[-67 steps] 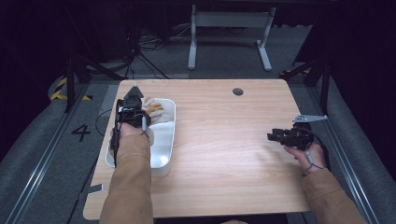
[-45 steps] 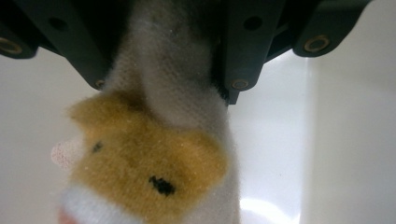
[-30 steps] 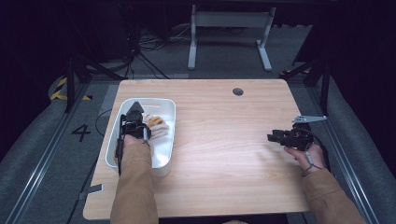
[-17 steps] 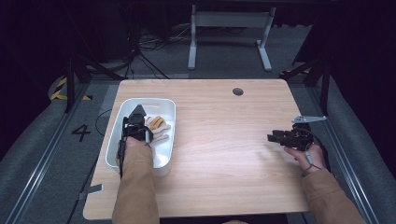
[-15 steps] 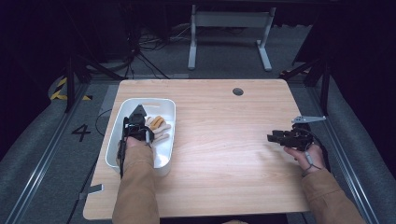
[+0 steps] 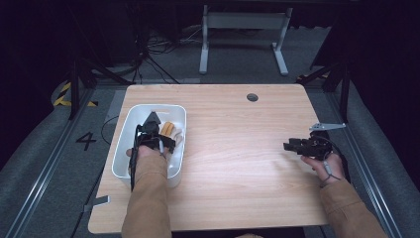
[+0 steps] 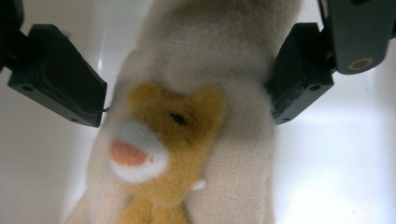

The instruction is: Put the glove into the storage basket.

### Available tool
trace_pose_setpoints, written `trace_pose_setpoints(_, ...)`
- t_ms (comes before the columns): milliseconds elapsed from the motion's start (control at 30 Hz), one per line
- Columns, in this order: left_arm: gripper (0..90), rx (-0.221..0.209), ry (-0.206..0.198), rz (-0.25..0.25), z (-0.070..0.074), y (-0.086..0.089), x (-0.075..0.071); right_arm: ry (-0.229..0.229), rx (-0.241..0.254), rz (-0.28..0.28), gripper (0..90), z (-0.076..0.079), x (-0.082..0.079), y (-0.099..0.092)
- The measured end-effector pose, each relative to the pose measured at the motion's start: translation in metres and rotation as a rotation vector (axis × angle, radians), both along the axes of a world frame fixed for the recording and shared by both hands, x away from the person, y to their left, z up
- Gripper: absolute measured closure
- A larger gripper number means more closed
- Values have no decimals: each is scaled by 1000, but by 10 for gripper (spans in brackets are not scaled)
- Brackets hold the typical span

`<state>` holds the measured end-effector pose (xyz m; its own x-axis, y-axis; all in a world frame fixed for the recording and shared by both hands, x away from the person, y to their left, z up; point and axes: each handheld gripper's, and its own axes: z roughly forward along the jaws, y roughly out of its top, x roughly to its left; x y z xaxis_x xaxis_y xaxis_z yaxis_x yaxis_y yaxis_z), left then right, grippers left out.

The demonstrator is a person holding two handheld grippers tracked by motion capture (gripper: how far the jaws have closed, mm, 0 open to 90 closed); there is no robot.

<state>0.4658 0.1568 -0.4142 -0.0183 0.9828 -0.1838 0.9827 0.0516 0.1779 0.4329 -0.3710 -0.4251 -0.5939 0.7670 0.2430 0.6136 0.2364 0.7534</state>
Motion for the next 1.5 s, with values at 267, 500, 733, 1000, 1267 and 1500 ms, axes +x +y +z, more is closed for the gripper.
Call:
trace_pose_setpoints(267, 75, -10, -57, -6, 11, 7, -1, -5, 0, 1, 536, 1, 0, -1)
trace_pose_setpoints(500, 43, -28, -168, -2, 31, 16, -6, -8, -3, 4, 533, 1, 0, 0)
trace_pose_setpoints(733, 55, -100, -336, -44, 54, 17, -15, -7, -5, 7, 531, 1, 1, 2)
trace_pose_setpoints(1000, 42, -156, -521, -176, 70, -4, -19, -8, -20, 5, 530, 1, -1, 4)
trace_pose_setpoints(1267, 27, -243, -675, -364, 77, -33, -31, -18, -36, 7, 525, 2, -2, 6)
trace_pose_setpoints(1500, 28, -325, -743, -534, 82, -69, -41, -37, -44, 18, 524, 3, -4, 7)
